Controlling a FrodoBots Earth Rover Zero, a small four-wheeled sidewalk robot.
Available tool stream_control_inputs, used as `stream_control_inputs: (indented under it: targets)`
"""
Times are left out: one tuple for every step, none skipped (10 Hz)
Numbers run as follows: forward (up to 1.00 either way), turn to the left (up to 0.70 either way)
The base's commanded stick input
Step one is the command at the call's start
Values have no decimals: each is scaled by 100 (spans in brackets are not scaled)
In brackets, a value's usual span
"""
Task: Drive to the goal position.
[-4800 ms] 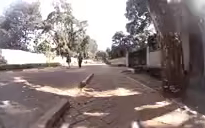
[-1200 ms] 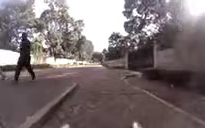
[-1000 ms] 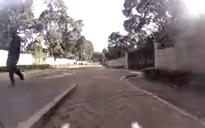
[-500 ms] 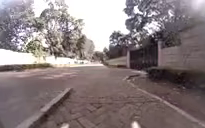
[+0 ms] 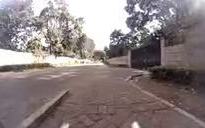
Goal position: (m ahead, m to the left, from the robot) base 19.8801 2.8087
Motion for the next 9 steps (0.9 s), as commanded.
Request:
stream_control_inputs:
  targets:
    - [69, 0]
    - [69, 0]
    - [69, 0]
    - [69, 0]
    - [69, 0]
    - [69, 0]
    - [69, 0]
    - [69, 0]
    - [69, 0]
